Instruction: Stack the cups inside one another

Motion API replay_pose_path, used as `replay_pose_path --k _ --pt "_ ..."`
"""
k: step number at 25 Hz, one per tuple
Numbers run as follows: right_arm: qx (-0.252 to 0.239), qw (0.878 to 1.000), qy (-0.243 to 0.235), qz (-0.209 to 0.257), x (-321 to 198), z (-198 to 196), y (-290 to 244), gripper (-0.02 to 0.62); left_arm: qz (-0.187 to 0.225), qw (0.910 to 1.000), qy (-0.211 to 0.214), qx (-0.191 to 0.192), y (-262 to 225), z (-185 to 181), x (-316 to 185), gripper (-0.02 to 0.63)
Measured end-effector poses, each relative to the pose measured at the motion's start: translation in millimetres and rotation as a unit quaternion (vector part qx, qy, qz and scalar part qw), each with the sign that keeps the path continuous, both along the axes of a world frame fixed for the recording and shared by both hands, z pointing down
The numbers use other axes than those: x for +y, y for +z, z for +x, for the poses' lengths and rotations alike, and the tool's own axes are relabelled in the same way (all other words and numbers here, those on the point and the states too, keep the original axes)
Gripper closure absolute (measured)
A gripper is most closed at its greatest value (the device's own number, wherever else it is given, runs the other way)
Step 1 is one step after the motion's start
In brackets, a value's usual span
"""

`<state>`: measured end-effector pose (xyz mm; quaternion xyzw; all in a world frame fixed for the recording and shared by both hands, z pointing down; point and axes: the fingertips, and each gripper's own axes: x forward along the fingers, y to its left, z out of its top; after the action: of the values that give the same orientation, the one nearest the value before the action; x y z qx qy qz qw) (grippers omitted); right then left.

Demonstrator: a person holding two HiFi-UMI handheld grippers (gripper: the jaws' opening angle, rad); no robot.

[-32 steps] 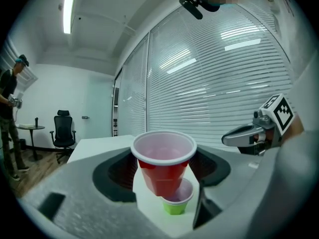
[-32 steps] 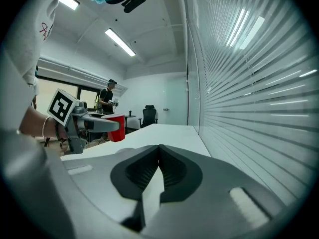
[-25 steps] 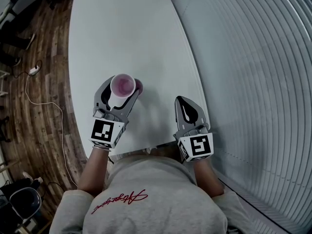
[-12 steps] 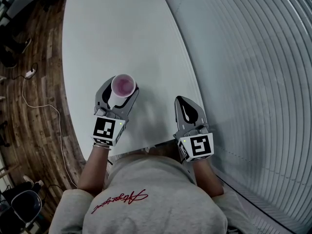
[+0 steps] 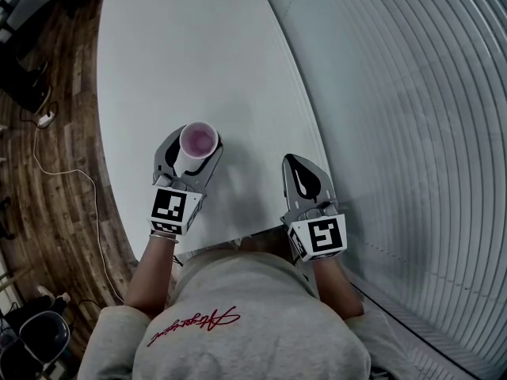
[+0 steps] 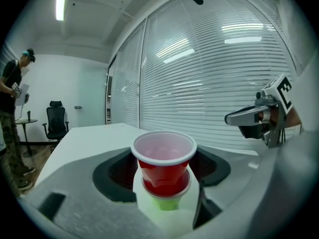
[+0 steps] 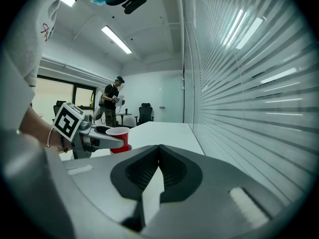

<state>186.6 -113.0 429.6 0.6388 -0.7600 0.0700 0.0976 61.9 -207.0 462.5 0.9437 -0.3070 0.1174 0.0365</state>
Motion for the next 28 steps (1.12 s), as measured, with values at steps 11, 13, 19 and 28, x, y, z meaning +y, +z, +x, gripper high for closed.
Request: replay_pose_path --k 11,13,19,28 --pt "0.001 1.0 0.003 -0.009 0 0 7 0.598 -0.013 0.9999 0.004 -0.007 14 2 2 0.296" --pt "-0.001 1.0 0.006 -0.011 0 1 5 0.598 -0.016 0.9998 0.005 -0.01 13 3 3 0.295" --pt "-0.001 1.0 0.006 -0.014 -5 -1 3 0.598 -0.024 0.9996 0.008 -0.014 18 3 0 0.295" --pt "-0.001 1.0 0.002 -0.017 -12 -4 -11 0.6 -0.024 0.9996 0.015 -0.003 5 2 -3 0.291"
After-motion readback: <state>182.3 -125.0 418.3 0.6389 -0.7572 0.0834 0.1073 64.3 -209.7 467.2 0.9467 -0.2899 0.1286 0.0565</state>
